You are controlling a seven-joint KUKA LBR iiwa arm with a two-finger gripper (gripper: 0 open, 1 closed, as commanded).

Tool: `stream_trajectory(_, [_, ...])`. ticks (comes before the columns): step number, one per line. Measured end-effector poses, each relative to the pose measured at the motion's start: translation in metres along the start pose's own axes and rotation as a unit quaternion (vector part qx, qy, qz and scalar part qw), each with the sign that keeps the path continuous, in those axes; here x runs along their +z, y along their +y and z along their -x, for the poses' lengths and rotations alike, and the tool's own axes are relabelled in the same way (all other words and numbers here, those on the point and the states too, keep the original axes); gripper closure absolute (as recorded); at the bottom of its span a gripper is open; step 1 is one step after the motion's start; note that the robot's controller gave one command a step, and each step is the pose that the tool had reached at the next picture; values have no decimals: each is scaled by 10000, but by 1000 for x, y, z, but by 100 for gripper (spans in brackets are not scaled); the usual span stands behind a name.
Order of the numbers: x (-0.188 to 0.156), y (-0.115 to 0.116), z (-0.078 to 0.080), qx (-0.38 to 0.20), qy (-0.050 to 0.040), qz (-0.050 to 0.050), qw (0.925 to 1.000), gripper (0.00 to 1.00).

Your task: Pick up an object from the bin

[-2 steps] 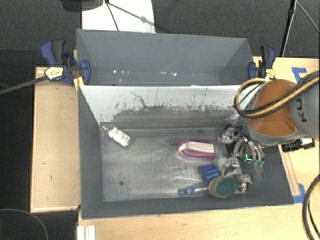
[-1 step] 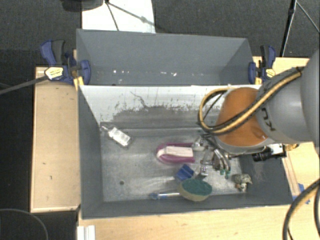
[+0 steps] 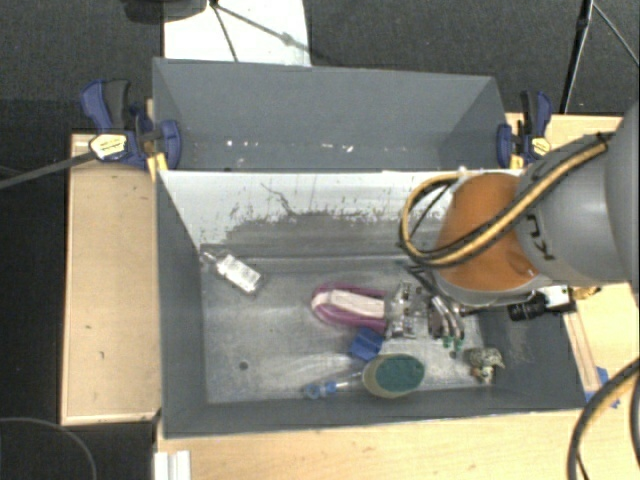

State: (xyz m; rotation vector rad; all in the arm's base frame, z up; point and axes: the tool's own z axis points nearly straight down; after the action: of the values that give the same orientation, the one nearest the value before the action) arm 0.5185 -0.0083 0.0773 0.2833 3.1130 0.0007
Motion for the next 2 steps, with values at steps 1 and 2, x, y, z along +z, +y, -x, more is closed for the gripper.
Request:
stream_trajectory(1, [2, 0, -2, -13, 40, -2, 10000, 0])
stream_trajectory(2, [-6, 47, -29, -86, -46, 18, 10000, 0])
